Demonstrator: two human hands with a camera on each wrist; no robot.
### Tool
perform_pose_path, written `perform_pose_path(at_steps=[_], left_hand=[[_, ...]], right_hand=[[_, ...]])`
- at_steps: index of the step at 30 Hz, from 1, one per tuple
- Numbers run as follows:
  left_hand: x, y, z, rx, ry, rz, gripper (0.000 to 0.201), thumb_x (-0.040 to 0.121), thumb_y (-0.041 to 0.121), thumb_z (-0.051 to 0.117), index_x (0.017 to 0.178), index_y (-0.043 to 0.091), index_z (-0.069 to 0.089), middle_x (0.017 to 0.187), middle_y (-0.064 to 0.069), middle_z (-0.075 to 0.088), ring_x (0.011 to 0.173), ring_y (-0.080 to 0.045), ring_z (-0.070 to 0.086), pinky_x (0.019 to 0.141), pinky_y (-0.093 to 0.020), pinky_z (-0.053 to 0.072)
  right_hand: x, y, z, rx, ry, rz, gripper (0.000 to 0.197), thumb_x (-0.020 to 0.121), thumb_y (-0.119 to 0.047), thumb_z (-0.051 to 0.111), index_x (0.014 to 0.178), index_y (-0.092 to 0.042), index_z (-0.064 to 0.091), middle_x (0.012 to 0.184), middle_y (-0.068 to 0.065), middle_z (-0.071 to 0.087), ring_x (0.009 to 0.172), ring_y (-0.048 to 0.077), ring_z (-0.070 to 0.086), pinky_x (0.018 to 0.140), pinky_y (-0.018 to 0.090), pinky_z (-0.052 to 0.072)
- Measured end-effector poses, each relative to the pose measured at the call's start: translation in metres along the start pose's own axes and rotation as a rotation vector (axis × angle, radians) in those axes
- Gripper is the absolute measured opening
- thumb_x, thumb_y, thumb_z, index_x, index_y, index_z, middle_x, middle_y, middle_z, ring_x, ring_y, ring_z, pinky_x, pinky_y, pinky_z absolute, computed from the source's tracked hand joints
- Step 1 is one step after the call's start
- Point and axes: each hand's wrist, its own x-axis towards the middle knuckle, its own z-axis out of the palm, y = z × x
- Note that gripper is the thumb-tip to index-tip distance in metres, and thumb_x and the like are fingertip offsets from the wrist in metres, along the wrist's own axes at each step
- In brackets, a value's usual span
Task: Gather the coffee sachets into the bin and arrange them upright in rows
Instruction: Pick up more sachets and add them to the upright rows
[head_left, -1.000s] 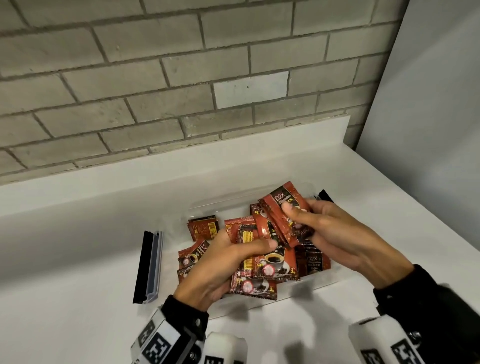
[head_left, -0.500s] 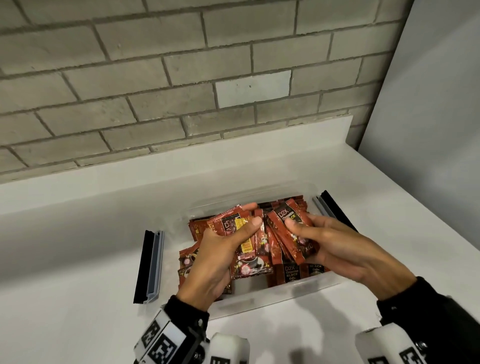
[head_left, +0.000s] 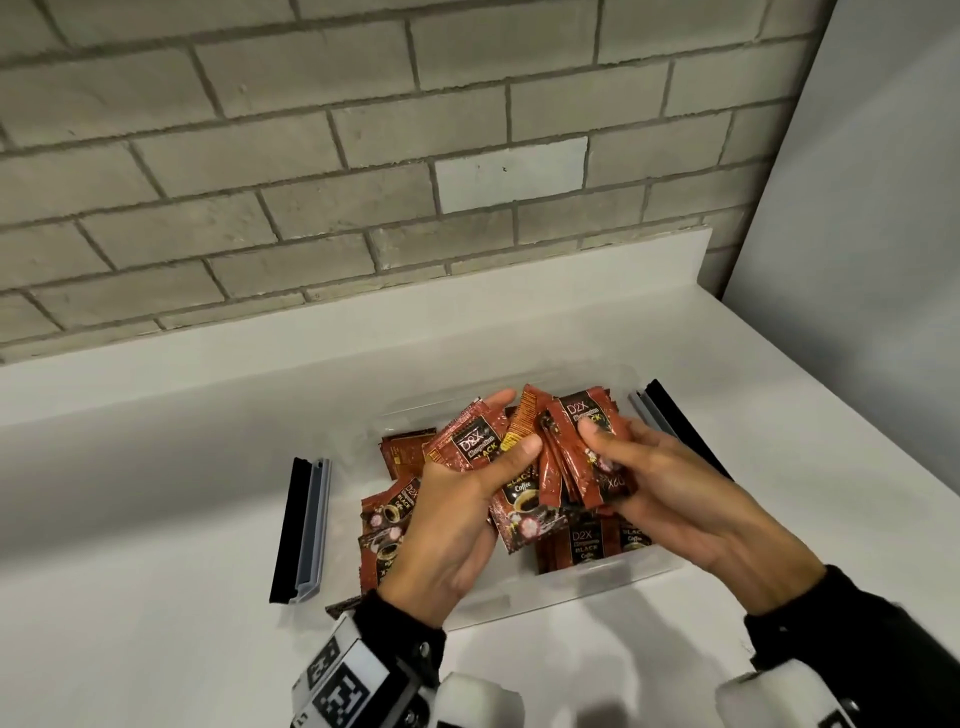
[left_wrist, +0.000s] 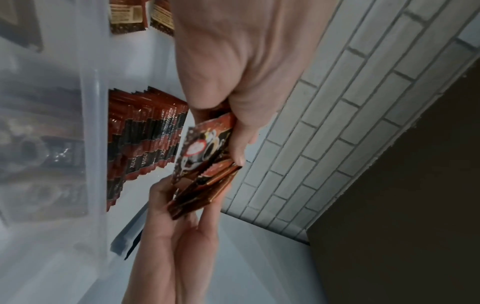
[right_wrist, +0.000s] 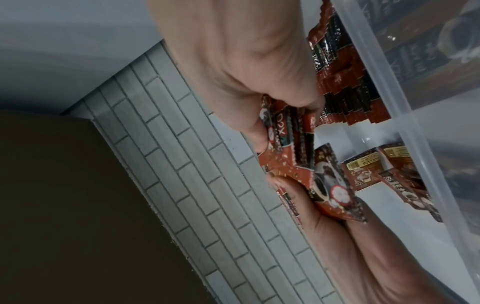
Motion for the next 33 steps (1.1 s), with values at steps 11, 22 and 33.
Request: perform_pose_path(at_steps=[11, 22, 33], left_hand=[[0.005, 0.004, -0.009, 0.084, 0.137, -0.018, 0.039, 0.065, 0.017, 0.076, 0.102, 0.007, 0.070, 0.101, -0.020, 0.072, 0.094, -0.035, 0.070, 0.089, -0.052, 0.053], [0.002, -0.004, -0.001, 0.136, -0.074, -0.179, 0.082, 0.080, 0.049, 0.069, 0.143, 0.009, 0.036, 0.131, -0.013, 0.060, 0.119, -0.023, 0.059, 0.102, -0.043, 0.046], [-0.003, -0.001, 0.009, 0.027, -0.219, -0.201, 0.041, 0.082, 0.011, 0.062, 0.122, -0.001, 0.059, 0.117, -0.021, 0.066, 0.103, -0.025, 0.067, 0.086, -0.031, 0.056]], right_hand=[[-0.008, -0.023, -0.018, -0.199, -0.040, -0.017, 0.045, 0.076, -0.022, 0.066, 0.120, -0.011, 0.063, 0.113, 0.016, 0.069, 0.098, 0.024, 0.069, 0.084, 0.040, 0.057], [-0.004, 0.003, 0.003, -0.405, -0.049, -0.126, 0.044, 0.084, -0.032, 0.067, 0.125, -0.022, 0.056, 0.113, -0.001, 0.071, 0.108, 0.015, 0.066, 0.102, 0.042, 0.046], [-0.011, 0.017, 0.031, -0.890, 0.076, -0.317, 0.018, 0.101, -0.044, 0.026, 0.111, -0.042, 0.041, 0.117, -0.010, 0.036, 0.117, 0.001, 0.030, 0.096, 0.011, 0.025]])
